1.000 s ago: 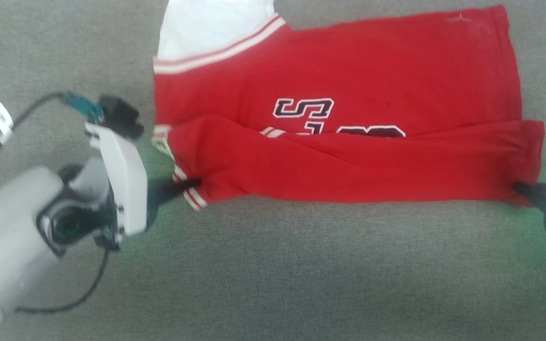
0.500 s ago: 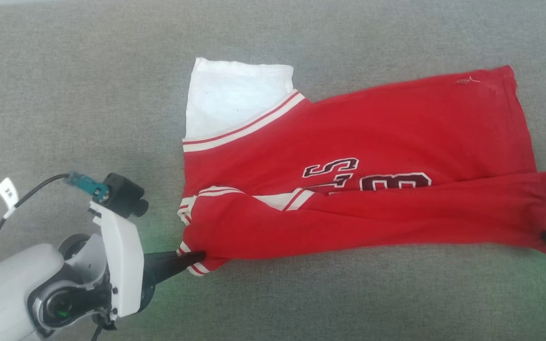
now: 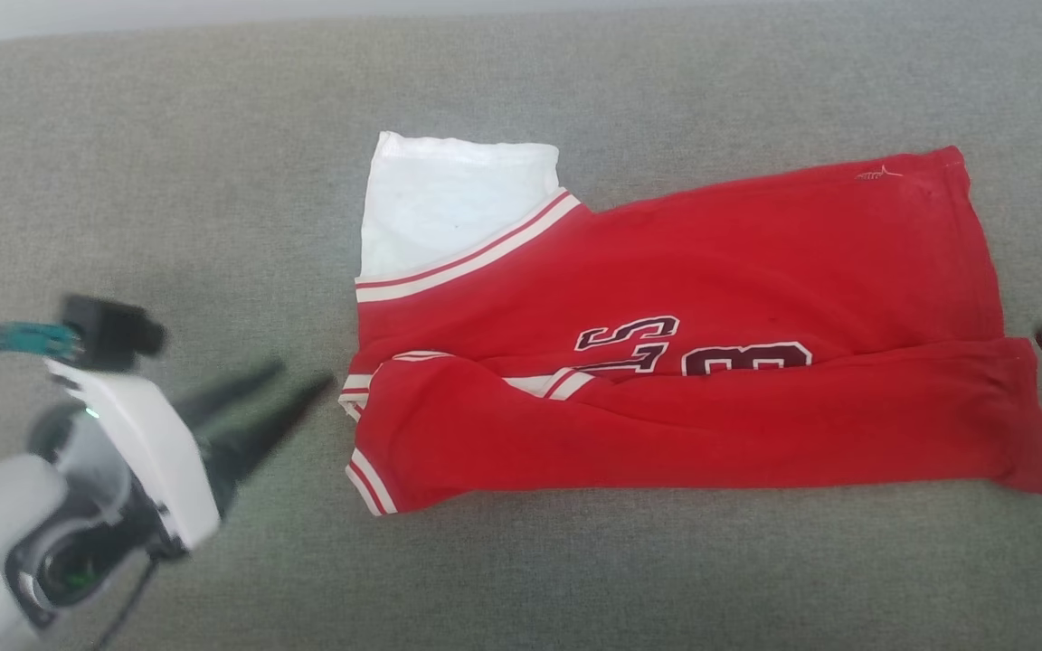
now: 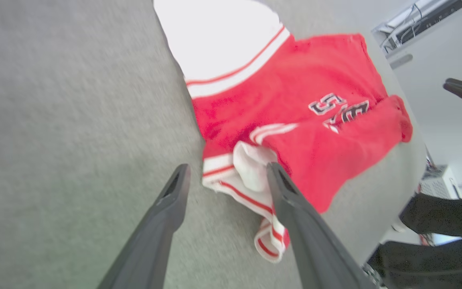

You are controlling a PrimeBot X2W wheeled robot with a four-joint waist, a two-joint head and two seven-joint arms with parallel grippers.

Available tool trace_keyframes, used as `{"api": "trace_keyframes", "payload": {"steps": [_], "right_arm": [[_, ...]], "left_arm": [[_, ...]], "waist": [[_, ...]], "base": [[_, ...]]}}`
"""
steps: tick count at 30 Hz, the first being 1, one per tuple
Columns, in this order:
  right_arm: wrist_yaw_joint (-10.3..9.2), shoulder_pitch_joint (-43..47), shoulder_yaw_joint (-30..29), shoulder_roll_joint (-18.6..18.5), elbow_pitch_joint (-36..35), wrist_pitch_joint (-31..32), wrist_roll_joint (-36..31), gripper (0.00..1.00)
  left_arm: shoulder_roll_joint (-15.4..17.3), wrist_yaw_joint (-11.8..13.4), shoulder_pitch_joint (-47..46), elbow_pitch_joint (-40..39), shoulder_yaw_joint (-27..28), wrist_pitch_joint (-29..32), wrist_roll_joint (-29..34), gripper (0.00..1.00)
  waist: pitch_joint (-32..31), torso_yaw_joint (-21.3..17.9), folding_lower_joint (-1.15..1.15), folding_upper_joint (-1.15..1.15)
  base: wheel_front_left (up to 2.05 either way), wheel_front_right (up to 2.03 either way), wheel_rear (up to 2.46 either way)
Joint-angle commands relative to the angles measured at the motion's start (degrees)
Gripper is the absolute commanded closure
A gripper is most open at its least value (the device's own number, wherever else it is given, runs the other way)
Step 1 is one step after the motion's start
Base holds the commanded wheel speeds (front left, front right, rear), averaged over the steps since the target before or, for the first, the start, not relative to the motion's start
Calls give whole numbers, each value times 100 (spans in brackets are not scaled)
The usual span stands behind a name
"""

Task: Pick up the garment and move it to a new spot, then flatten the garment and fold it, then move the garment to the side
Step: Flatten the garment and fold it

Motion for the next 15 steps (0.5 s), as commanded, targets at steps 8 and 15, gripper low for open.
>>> {"api": "trace_keyframes", "payload": {"steps": [8,15], "right_arm": [[-1,-758,539,707,143,-2361,-764,0],[0,-989,767,1258,397,-3332,-1039,0]], "left_arm": [[-417,265,-494,1091,577,-1440,803,0],[-781,187,-1279,2150,636,-1340,1156,0]], "waist": [[-9,-248,0,0],[124,-650,0,0]], "base": [[0,0,0],[0,0,0]]}}
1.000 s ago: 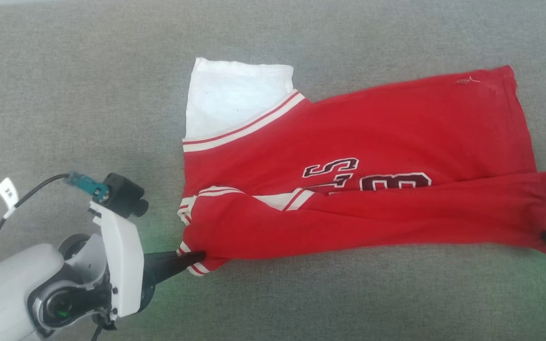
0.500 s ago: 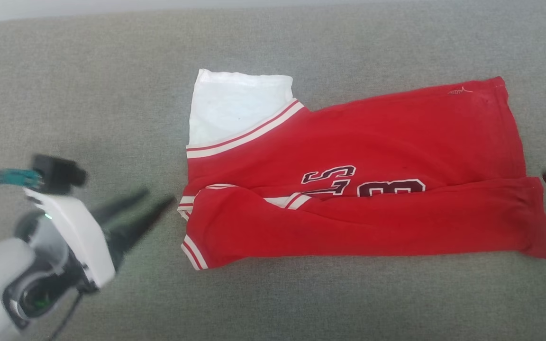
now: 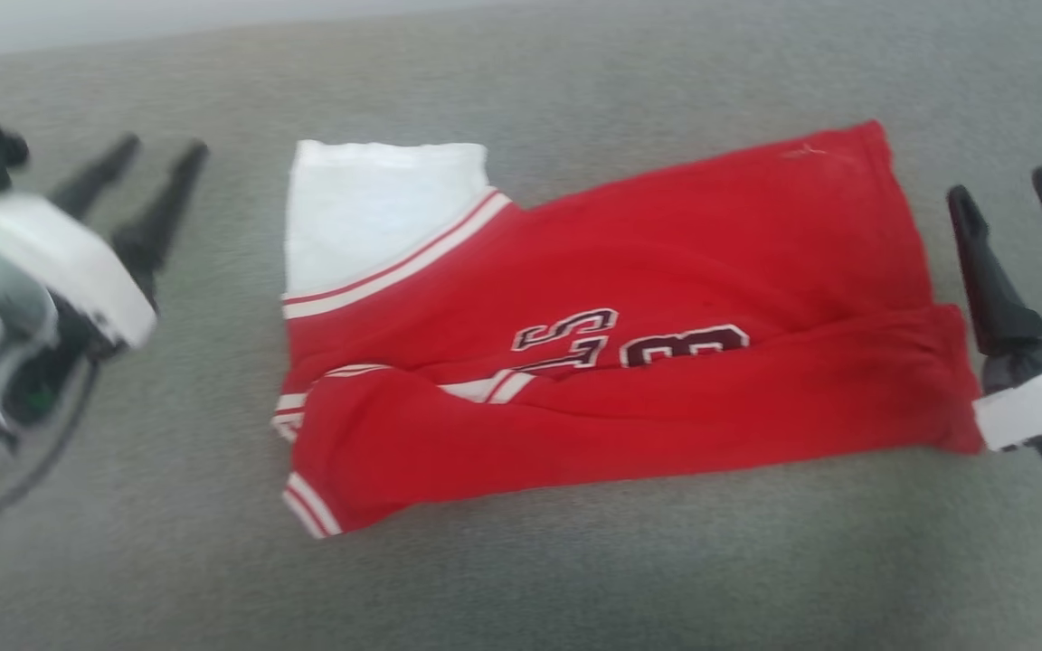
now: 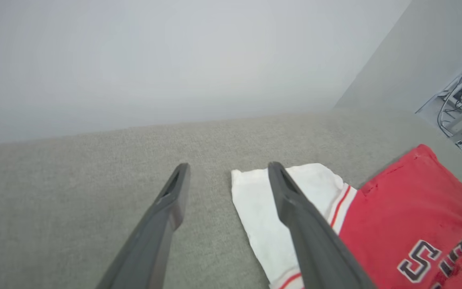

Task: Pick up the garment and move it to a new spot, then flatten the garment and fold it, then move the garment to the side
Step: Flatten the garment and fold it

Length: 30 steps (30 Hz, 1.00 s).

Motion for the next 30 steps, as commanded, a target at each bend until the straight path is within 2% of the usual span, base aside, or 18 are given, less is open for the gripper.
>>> {"api": "trace_keyframes", "payload": {"steps": [1,4,7,10,12,15,18,23,24,25,26,27,30], "right_arm": [[1,-45,10,46,21,-67,-4,0],[2,-105,50,185,63,-238,-33,0],[2,-86,77,265,73,-330,-36,0],[2,-78,102,335,106,-396,1,0],[2,-61,119,368,149,-417,14,0],[2,-51,159,408,199,-439,43,0],[2,-87,208,421,227,-431,78,0],[2,-175,285,382,249,-395,108,0],[2,-195,296,365,260,-373,115,0],[2,-231,305,345,260,-328,124,0],[2,-268,329,320,260,-282,128,0],[2,-315,364,288,262,-199,154,0],[2,-609,531,141,301,180,292,0]], "left_arm": [[-38,-35,-128,90,-16,65,45,0],[-189,-137,-622,653,-129,549,168,0],[-327,-221,-1062,1171,-294,1296,182,0],[-436,-302,-1400,1606,-420,2327,-76,0],[-511,-328,-1521,1826,-526,3244,-321,0],[-468,-364,-1800,2008,-636,4305,-523,0],[-490,-353,-1952,2137,-721,4752,-532,0],[-590,-389,-2071,2324,-800,4980,-500,0],[-623,-412,-2048,2329,-819,5055,-521,4],[-659,-430,-2036,2307,-840,5129,-544,42],[-699,-439,-2009,2288,-844,5188,-586,69],[-732,-459,-1994,2260,-834,5224,-631,100],[-817,-484,-1994,2181,-805,5288,-748,100]], "waist": [[91,-161,0,0],[189,-394,0,0],[285,-595,0,0],[388,-780,0,0],[445,-881,0,0],[550,-998,0,0],[674,-1088,0,0],[856,-1158,0,0],[874,-1155,0,0],[897,-1142,0,0],[914,-1128,0,0],[930,-1110,0,0],[971,-1036,0,0]], "base": [[0,0,0],[0,0,0],[0,0,0],[0,0,0],[0,0,0],[0,0,0],[0,0,0],[0,0,0],[0,0,0],[0,0,0],[0,0,0],[0,0,0],[0,0,0]]}}
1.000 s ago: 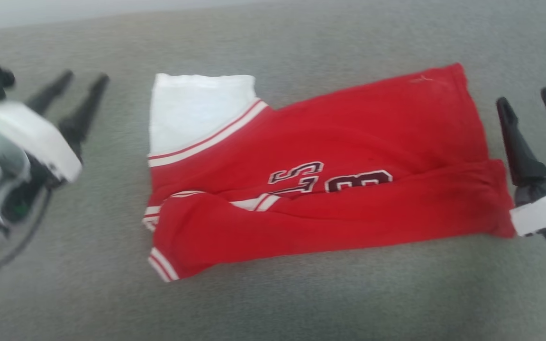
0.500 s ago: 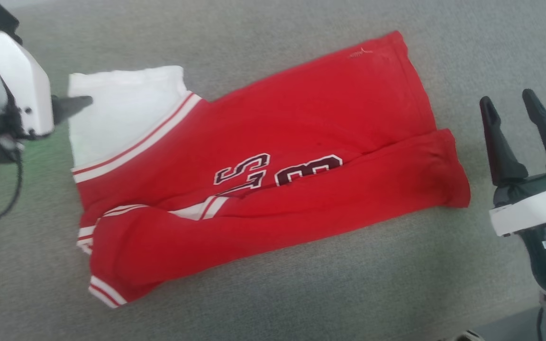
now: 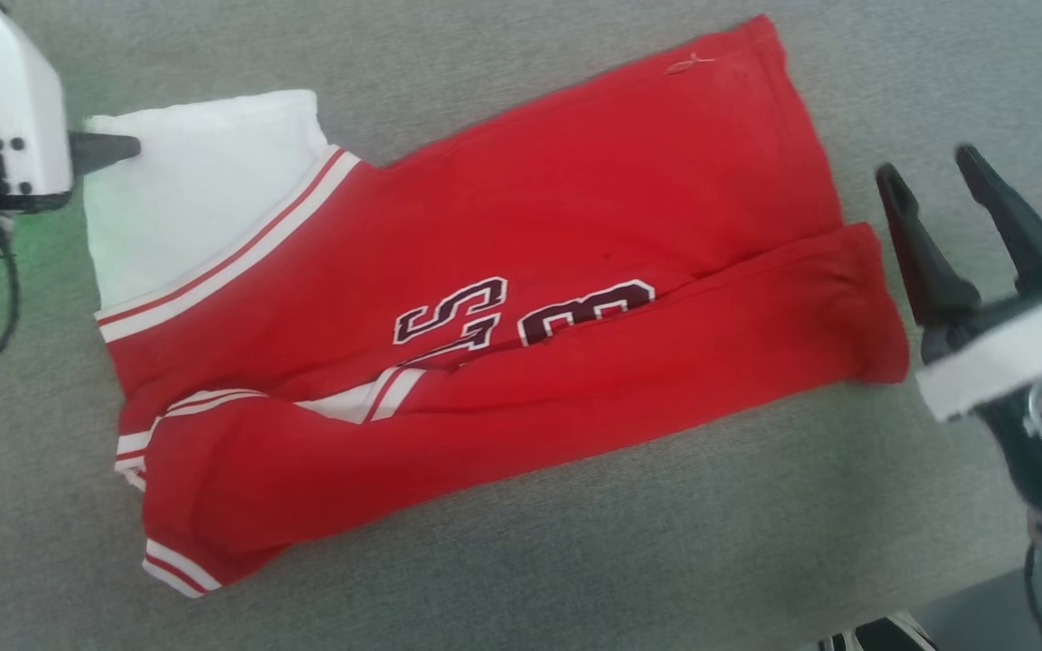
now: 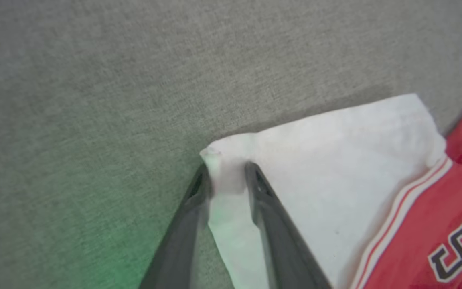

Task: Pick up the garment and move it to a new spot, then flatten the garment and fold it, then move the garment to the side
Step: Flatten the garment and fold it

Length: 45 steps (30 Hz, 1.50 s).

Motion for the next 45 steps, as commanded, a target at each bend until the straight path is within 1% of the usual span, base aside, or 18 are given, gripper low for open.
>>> {"api": "trace_keyframes", "payload": {"steps": [1,3,6,9,13,14,18,20,22,26,27,28,29,30,34,38,41,45], "right_arm": [[2,-323,134,-145,51,327,101,0],[2,-684,316,-314,169,729,180,0],[2,-1302,601,-631,480,1370,353,0],[0,-1948,834,-961,991,1965,523,0],[1,-2730,1086,-1250,1794,2659,748,0],[1,-2730,1086,-1250,1794,2659,748,0],[0,-3325,1350,-1420,2419,3466,1112,0],[1,-3504,1515,-1475,2608,3833,1272,0],[0,-3689,1570,-1526,2788,4052,1366,0],[2,-3820,1714,-1495,3071,4396,1523,0],[2,-3837,1745,-1497,3114,4426,1546,51],[2,-3851,1797,-1510,3121,4427,1550,80],[2,-3860,1820,-1531,3117,4340,1541,95],[2,-3856,1825,-1552,3095,4228,1535,100],[1,-3704,1807,-1722,2978,3671,1560,100],[1,-3314,1920,-1955,2744,3437,1760,100],[1,-2887,1923,-2180,2488,3320,1960,100],[1,-2202,1819,-2530,2065,3203,2221,100]], "left_arm": [[-230,-55,239,-89,-116,54,-45,100],[-244,-61,204,-145,-118,-4,-22,100],[-376,-60,116,-341,-113,-65,-45,100],[-431,-58,9,-606,-117,-162,-3,100],[-486,-59,-62,-943,-182,-258,68,100],[-486,-59,-62,-943,-182,-258,68,100],[-508,-57,-93,-1230,-263,-360,108,100],[-520,-54,-95,-1369,-310,-392,113,100],[-525,-54,-83,-1494,-351,-431,100,100],[-556,-55,-75,-1661,-435,-506,92,100],[-573,-55,-71,-1693,-445,-563,96,100],[-590,-55,-64,-1713,-446,-639,101,100],[-607,-55,-53,-1730,-439,-726,109,100],[-616,-55,-45,-1745,-429,-813,108,100],[-611,-55,-27,-1936,-311,-1342,26,100],[-495,-55,205,-2308,-248,-1956,-44,100],[-336,-55,418,-2722,-237,-2348,-124,100],[8,-55,821,-3380,-350,-2781,-129,100]], "waist": [[41,86,0,0],[74,178,0,0],[163,386,0,0],[310,618,0,0],[493,890,0,0],[493,890,0,0],[622,1097,0,0],[661,1167,0,0],[689,1225,0,0],[705,1304,0,0],[697,1322,0,0],[679,1342,0,0],[649,1358,0,0],[604,1373,0,0],[285,1466,0,0],[-197,1573,0,0],[-556,1646,0,0],[-926,1707,0,0]], "base": [[0,0,0],[0,0,0],[0,0,0],[0,0,0],[0,0,0],[0,0,0],[0,0,0],[0,0,0],[0,0,0],[0,0,0],[0,0,0],[0,0,0],[0,0,0],[0,0,0],[0,0,0],[0,0,0],[0,0,0],[0,0,0]]}}
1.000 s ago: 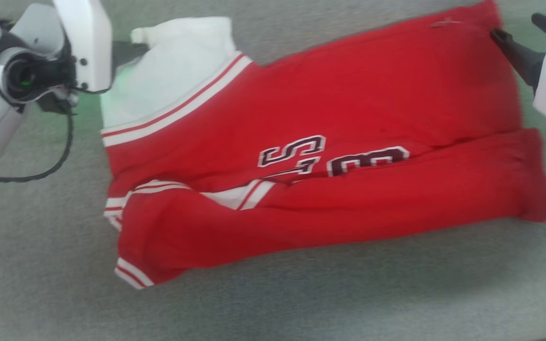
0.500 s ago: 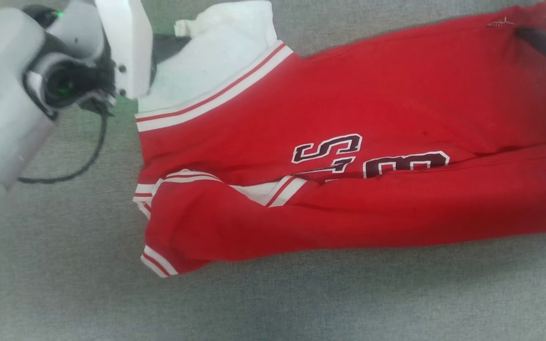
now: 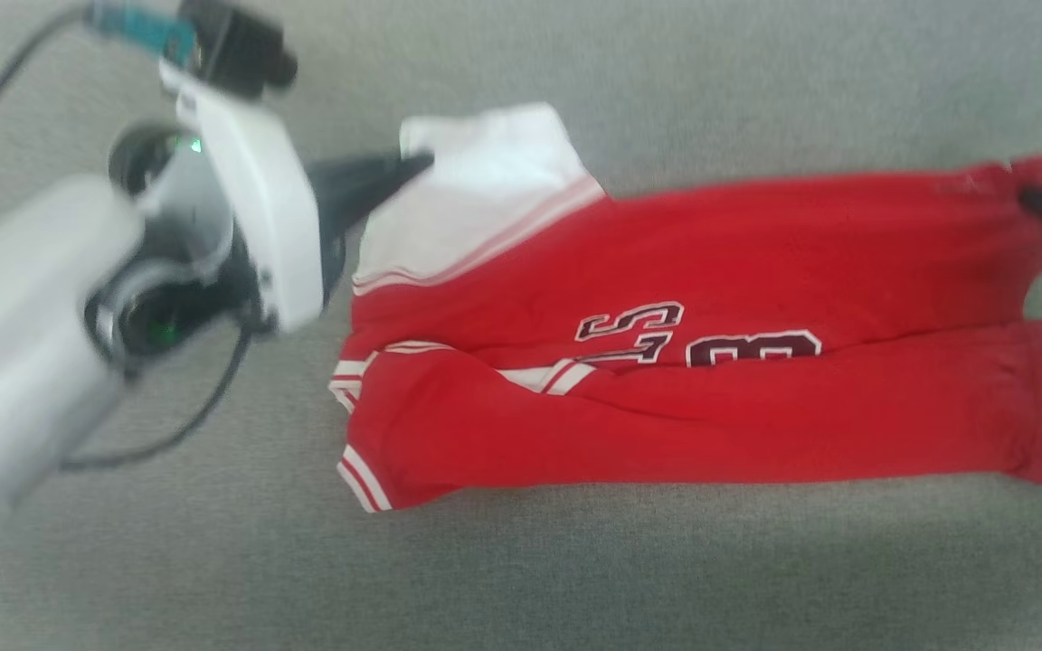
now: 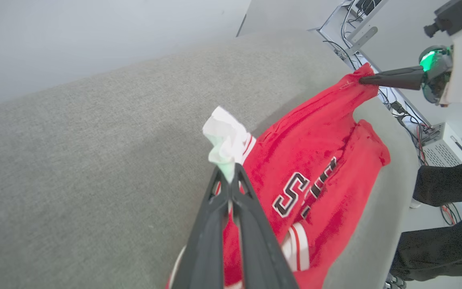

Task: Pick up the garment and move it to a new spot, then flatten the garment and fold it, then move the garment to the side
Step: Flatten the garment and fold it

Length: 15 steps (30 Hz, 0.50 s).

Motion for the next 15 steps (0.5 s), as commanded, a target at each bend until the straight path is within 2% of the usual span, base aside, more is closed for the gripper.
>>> {"api": "trace_keyframes", "payload": {"steps": [1,5,10,15], "right_arm": [[0,285,-47,-135,-152,-75,88,100],[0,1215,-345,-474,-608,-348,381,100],[0,2127,-679,-541,-902,-737,536,100],[0,2761,-868,-470,-1086,-1102,564,100]], "left_arm": [[136,-10,228,-229,-70,-154,-11,100],[678,-10,862,-1026,-161,-895,32,100],[1010,-10,1580,-1501,-364,-1658,181,100],[1152,-10,2233,-1682,-516,-2231,261,100]], "waist": [[-351,109,0,0],[-532,129,0,0],[-585,162,0,0],[-530,148,0,0]], "base": [[0,0,0],[0,0,0],[0,0,0],[0,0,0]]}}
